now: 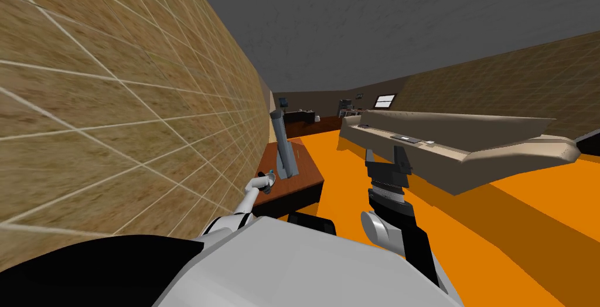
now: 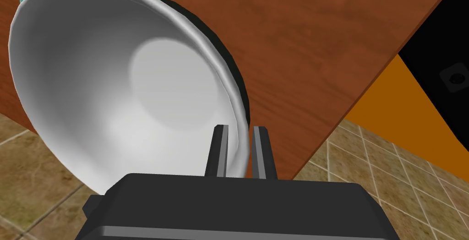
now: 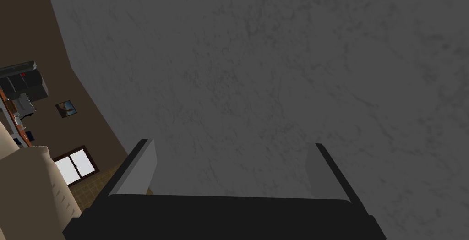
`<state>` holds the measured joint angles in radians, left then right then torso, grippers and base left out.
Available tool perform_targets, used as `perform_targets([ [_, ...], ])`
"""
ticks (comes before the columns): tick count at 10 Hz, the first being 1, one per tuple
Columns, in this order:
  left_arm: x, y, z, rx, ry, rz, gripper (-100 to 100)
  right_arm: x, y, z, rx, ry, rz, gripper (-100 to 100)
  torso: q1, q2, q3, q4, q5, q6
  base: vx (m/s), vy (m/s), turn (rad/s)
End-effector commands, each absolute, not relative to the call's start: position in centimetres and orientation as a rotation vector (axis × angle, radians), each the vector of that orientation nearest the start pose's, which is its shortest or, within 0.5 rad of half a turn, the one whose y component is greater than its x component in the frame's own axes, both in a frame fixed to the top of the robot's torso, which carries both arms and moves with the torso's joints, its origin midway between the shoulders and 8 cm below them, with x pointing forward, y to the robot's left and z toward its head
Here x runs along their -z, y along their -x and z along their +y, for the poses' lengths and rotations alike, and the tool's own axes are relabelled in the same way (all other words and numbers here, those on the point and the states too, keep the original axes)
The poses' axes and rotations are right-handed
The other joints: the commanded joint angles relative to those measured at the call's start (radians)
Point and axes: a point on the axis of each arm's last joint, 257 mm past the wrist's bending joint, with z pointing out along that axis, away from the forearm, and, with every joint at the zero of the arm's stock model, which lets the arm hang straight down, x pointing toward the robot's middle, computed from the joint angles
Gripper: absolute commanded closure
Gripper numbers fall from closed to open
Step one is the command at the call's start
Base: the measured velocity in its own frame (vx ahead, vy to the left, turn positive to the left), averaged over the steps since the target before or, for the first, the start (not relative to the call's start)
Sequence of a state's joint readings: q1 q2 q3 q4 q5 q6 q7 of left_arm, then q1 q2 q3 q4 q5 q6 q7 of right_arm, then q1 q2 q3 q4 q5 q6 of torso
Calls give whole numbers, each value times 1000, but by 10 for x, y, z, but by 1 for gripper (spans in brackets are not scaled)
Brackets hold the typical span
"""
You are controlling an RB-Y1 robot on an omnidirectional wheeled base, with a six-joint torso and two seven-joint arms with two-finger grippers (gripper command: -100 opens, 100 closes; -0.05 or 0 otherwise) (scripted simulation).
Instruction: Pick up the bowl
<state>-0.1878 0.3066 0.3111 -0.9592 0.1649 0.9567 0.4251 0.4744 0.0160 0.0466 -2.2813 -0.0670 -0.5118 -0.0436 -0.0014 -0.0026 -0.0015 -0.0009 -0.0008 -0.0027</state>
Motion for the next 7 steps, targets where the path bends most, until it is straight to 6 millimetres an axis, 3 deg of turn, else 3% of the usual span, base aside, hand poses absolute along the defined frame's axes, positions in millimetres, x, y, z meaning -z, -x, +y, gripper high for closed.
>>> perform_targets([
  [1,523,-353,449,219,2643,1154,100,-35,-344,-271,-1449,-703,519,0,0,0,0,0,0,0,88,-79,288],
  [6,510,-358,447,234,2604,1249,100,-35,-344,-271,-1449,-703,519,0,-4,-1,0,1,-1,1,63,-77,170],
  [7,510,-358,447,231,2603,1255,0,-35,-344,-271,-1449,-703,519,0,-2,1,1,1,0,2,4,-8,-7],
])
